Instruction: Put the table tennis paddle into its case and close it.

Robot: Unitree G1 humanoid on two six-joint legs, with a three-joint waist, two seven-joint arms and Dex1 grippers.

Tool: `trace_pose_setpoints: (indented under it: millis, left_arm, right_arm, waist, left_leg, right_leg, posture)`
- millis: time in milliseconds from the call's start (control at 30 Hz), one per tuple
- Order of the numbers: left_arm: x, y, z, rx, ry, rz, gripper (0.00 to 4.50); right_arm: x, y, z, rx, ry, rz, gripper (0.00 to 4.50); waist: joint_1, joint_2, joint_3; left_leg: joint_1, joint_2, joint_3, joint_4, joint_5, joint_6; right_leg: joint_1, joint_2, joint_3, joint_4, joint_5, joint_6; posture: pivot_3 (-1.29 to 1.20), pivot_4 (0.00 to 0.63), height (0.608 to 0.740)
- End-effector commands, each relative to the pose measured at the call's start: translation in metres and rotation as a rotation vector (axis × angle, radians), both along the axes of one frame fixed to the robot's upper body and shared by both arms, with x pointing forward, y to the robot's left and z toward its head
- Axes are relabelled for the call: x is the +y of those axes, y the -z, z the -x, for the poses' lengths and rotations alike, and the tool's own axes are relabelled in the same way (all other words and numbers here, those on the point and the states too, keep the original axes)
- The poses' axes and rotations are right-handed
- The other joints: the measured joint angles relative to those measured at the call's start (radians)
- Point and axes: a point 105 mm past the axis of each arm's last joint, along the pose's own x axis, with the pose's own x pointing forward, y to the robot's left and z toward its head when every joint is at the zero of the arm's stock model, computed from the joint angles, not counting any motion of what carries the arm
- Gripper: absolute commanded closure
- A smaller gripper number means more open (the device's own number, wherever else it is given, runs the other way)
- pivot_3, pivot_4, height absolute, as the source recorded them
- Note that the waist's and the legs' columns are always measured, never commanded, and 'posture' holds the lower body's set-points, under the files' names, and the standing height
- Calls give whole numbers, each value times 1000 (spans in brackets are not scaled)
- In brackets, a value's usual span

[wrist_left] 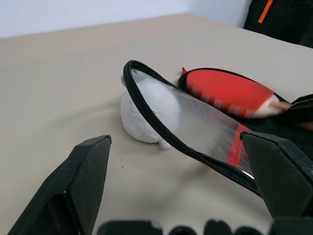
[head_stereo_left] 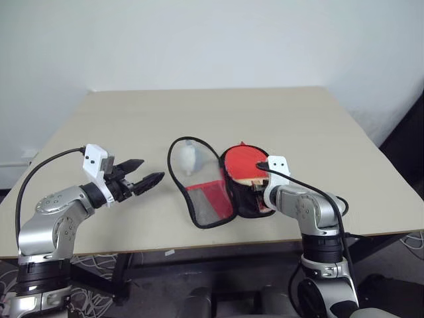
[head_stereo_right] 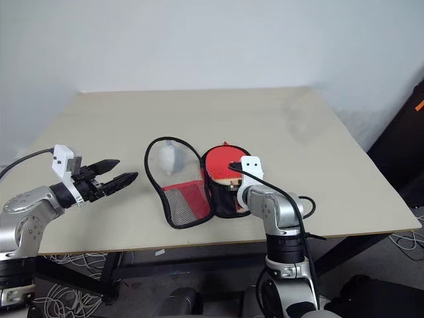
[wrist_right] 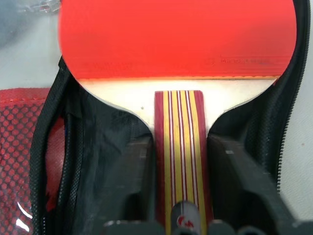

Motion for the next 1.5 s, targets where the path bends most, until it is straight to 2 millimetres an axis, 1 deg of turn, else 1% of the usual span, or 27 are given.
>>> trace_pose_setpoints:
  millis: [33,100,133,200,233,300,400,433,500,567,600,700,767,800,833,867,967,1100,1167,1233,1300,1367,1433,1500]
  left_arm:
    - [4,-19,2,-68,2,-10,0]
    - [6,-20,5,-60,8,-14,0]
    - [8,-20,6,-58,7,-13,0]
    - [13,-21,6,-54,-6,-9,0]
    - [15,-20,7,-48,-10,-10,0]
    - [18,-17,8,-36,-12,-12,0]
    - [22,-7,9,-10,-29,-14,0]
    - [26,-2,7,-4,-55,-25,181]
    - [31,5,6,4,-84,-39,605]
    - [32,13,6,21,-85,-48,1221]
    - [32,17,6,29,-83,-44,1617]
    - [24,24,4,41,-67,-30,2641]
    - [15,31,1,52,-53,-21,3328]
    - [10,35,-2,56,-50,-20,3760]
    - [5,39,-3,60,-47,-22,4030]
    - [-1,44,-5,69,-34,-17,4404]
    - [-21,53,-7,92,17,12,4462]
    - [-47,58,-13,103,83,43,4462]
    - [-65,58,-15,103,130,68,4462]
    - [-82,54,-17,93,170,96,4462]
    - [-104,45,-20,86,222,151,4462]
    - [-120,39,-20,85,270,178,4462]
    - [-139,36,-18,90,326,198,4462]
    - [-164,36,-18,87,379,204,4462]
  right_arm:
    - [13,-28,-2,-85,-53,-45,985]
    - [21,-46,0,-137,-138,-101,256]
    - [23,-55,1,-167,-176,-127,28]
    - [16,-73,0,-250,-225,-152,28]
    - [8,-80,-2,-285,-232,-153,28]
    - [-5,-87,-4,-327,-245,-143,28]
    - [-41,-95,-12,-383,-237,-74,28]
    - [-53,-99,-14,-398,-230,-50,6]
    - [-65,-104,-16,-416,-229,-25,0]
    - [-76,-110,-17,-439,-231,-1,0]
    - [-80,-112,-16,-447,-239,12,0]
    - [-84,-113,-14,-455,-262,47,0]
    - [-84,-114,-14,-455,-273,53,0]
    - [-84,-114,-14,-456,-276,53,0]
    - [-83,-114,-14,-457,-277,53,0]
    - [-83,-114,-14,-458,-275,52,0]
    - [-79,-114,-14,-462,-269,37,0]
    - [-71,-113,-11,-464,-272,7,0]
    - [-70,-110,-11,-459,-267,0,0]
    - [-69,-110,-11,-457,-262,-6,0]
    - [-68,-109,-11,-456,-256,-13,0]
    - [-67,-109,-12,-455,-251,-16,0]
    - [-67,-108,-12,-453,-248,-19,0]
    - [-66,-107,-13,-452,-242,-23,0]
  waist:
    - [0,0,0]
    - [-1,0,0]
    - [-1,0,0]
    - [1,0,0]
    - [1,0,0]
    - [1,0,0]
    - [1,0,0]
    - [0,0,0]
    - [0,0,0]
    - [-1,0,0]
    - [0,0,0]
    - [0,0,0]
    - [2,0,0]
    - [2,0,0]
    - [3,0,0]
    - [3,-1,0]
    - [2,-1,0]
    - [2,-1,0]
    - [3,-1,0]
    - [3,-1,0]
    - [4,-1,0]
    - [3,-1,0]
    - [2,-1,0]
    - [3,-1,0]
  left_leg:
    - [0,0,0,0,0,0]
    - [0,0,0,0,0,0]
    - [0,0,0,0,0,0]
    - [0,0,0,0,0,0]
    - [0,0,0,0,0,0]
    - [0,0,-1,0,0,0]
    - [0,0,-1,0,0,0]
    - [0,0,0,0,0,0]
    - [0,0,0,0,0,0]
    - [0,0,0,0,0,0]
    - [0,1,1,0,0,0]
    - [0,1,1,0,0,0]
    - [0,0,1,0,0,0]
    - [0,0,1,1,0,0]
    - [0,0,1,1,0,0]
    - [0,0,1,1,0,0]
    - [0,0,0,1,0,0]
    - [0,0,0,1,0,0]
    - [0,0,0,1,0,0]
    - [0,0,0,2,0,0]
    - [0,0,0,2,0,0]
    - [-1,0,0,2,0,1]
    - [-1,0,0,2,0,1]
    - [0,0,0,2,0,1]
  right_leg:
    - [0,0,0,0,0,0]
    - [0,0,0,0,0,0]
    - [0,0,0,0,0,0]
    - [0,0,0,0,0,0]
    - [0,0,0,0,0,0]
    - [1,0,-1,-1,0,0]
    - [1,-1,-2,-1,0,0]
    - [1,-1,-2,-1,0,0]
    - [1,-1,-1,-1,-1,0]
    - [1,0,-1,-1,-1,0]
    - [0,0,-1,-1,-1,0]
    - [1,0,-1,-1,-1,0]
    - [1,0,-1,-1,-1,0]
    - [2,0,-1,-1,-1,0]
    - [2,-1,-1,-1,-1,0]
    - [2,-1,-1,-1,0,0]
    - [2,-1,-1,-1,0,0]
    - [2,0,-1,-1,0,0]
    - [2,0,-1,-1,0,0]
    - [2,-1,-1,-1,0,0]
    - [2,-1,-1,-1,0,0]
    - [2,-1,-1,-1,0,0]
    - [3,-1,-1,-1,0,0]
    - [3,-1,-1,-1,0,0]
  posture:
    - [0,0,740]
    - [0,0,740]
    - [0,0,740]
    - [0,0,740]
    - [0,0,740]
    - [0,0,740]
    - [0,0,740]
    - [0,0,740]
    - [0,0,740]
    - [0,0,740]
    - [0,0,740]
    - [0,0,740]
    - [0,0,740]
    - [0,0,740]
    - [0,0,740]
    - [0,0,740]
    - [0,0,740]
    - [0,0,740]
    - [0,0,740]
    - [0,0,740]
    - [0,0,740]
    - [0,0,740]
    - [0,0,740]
    - [0,0,740]
